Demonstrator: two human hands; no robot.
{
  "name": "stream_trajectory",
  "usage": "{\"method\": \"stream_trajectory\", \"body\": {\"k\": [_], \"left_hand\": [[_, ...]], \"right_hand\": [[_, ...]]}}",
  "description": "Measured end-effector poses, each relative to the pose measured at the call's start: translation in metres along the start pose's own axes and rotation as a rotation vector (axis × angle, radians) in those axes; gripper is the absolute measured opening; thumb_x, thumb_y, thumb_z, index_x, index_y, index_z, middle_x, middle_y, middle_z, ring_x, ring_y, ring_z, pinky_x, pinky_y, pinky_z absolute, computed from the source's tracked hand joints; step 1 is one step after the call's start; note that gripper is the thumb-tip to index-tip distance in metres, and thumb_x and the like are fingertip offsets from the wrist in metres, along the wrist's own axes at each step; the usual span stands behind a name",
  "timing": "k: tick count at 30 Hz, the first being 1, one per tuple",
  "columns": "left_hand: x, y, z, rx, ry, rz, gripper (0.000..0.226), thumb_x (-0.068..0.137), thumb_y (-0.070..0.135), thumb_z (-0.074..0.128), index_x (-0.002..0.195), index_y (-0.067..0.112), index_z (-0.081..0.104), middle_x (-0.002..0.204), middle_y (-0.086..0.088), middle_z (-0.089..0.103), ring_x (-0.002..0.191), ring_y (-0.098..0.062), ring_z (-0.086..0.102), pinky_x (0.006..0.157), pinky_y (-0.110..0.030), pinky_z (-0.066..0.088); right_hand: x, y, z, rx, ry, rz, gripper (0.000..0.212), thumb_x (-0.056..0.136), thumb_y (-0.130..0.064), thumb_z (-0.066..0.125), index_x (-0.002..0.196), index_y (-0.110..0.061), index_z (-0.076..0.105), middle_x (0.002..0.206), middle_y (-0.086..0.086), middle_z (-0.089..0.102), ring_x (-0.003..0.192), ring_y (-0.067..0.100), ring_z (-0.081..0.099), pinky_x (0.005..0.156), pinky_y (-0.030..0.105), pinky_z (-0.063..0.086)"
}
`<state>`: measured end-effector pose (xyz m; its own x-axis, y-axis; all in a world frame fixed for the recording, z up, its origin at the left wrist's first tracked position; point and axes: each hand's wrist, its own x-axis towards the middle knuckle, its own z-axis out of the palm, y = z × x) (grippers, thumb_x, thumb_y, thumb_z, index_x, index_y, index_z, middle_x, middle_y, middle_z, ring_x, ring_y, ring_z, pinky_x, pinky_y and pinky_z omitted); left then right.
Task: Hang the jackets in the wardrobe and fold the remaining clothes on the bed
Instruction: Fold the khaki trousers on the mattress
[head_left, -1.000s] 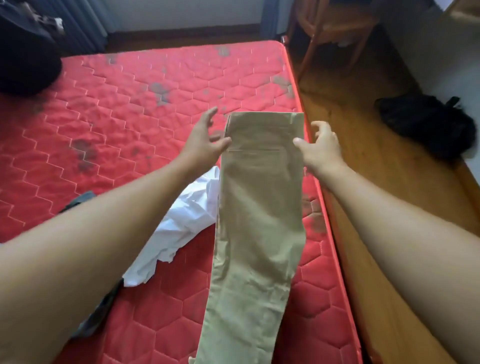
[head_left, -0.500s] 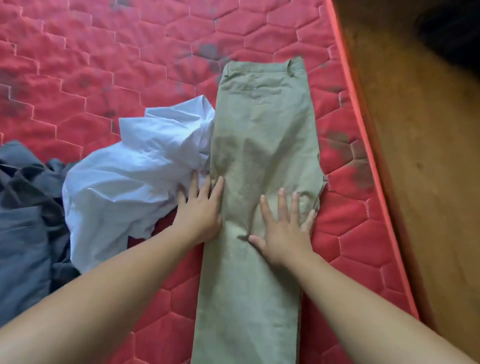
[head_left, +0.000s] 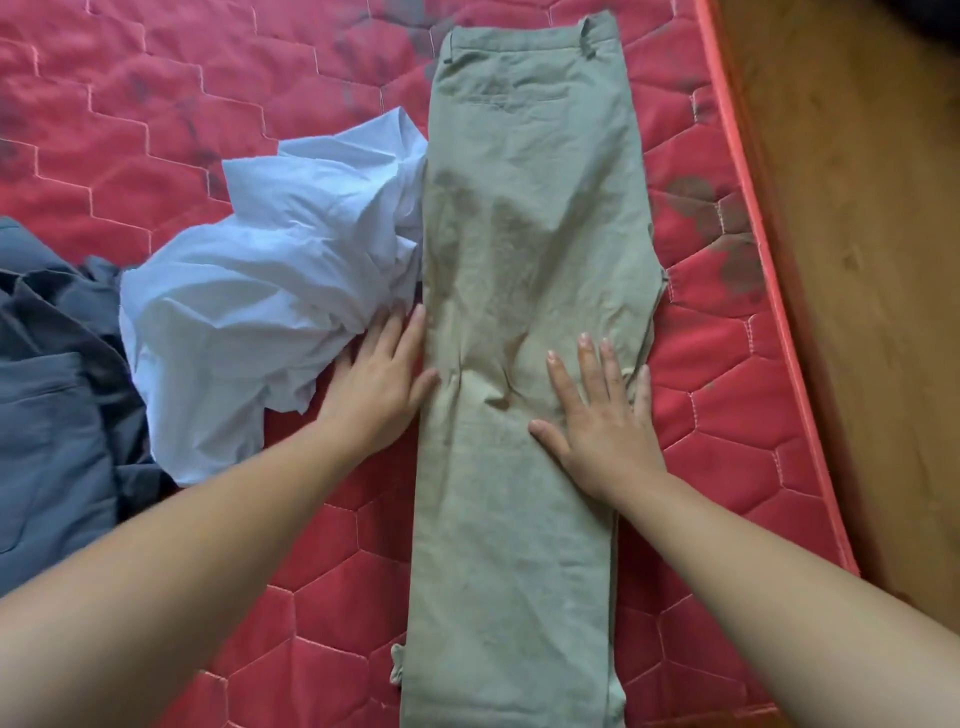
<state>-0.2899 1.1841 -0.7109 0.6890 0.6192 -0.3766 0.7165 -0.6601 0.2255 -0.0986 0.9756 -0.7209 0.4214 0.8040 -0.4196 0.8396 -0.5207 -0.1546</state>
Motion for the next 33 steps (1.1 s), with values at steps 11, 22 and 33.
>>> {"method": "stream_trajectory", "body": {"k": [11, 22, 33], "left_hand": [[-0.099, 0.051, 0.031, -0.721, 0.092, -0.288, 0.054, 0.094, 0.024, 0.063, 0.145, 0.017, 0.048, 0.136, -0.006, 0.046, 0.123, -0.019, 0.051, 0.112, -0.040, 0.042], [-0.253, 0.050, 0.052, -1.206, -0.558, -0.457, 0.031, 0.089, 0.002, 0.067, 0.115, 0.020, 0.068, 0.108, 0.007, 0.077, 0.105, -0.020, 0.072, 0.089, -0.039, 0.060], [-0.293, 0.067, 0.023, -1.282, -0.390, -0.242, 0.039, 0.090, 0.003, 0.071, 0.127, 0.014, 0.064, 0.123, -0.007, 0.072, 0.114, -0.022, 0.068, 0.098, -0.037, 0.055]], "right_hand": [[-0.067, -0.029, 0.005, 0.503, 0.274, 0.314, 0.072, 0.085, -0.023, 0.074, 0.149, -0.009, 0.043, 0.158, 0.022, 0.024, 0.146, 0.036, 0.026, 0.121, 0.042, 0.024], [-0.214, -0.040, 0.048, 0.986, -0.224, 0.610, 0.010, 0.087, -0.022, 0.075, 0.095, -0.024, 0.071, 0.095, -0.008, 0.074, 0.085, 0.011, 0.069, 0.064, 0.019, 0.049], [-0.257, -0.022, 0.007, 1.030, -0.129, 0.245, 0.029, 0.089, -0.016, 0.074, 0.117, -0.016, 0.072, 0.136, -0.011, 0.051, 0.124, 0.009, 0.051, 0.099, 0.016, 0.042]]}}
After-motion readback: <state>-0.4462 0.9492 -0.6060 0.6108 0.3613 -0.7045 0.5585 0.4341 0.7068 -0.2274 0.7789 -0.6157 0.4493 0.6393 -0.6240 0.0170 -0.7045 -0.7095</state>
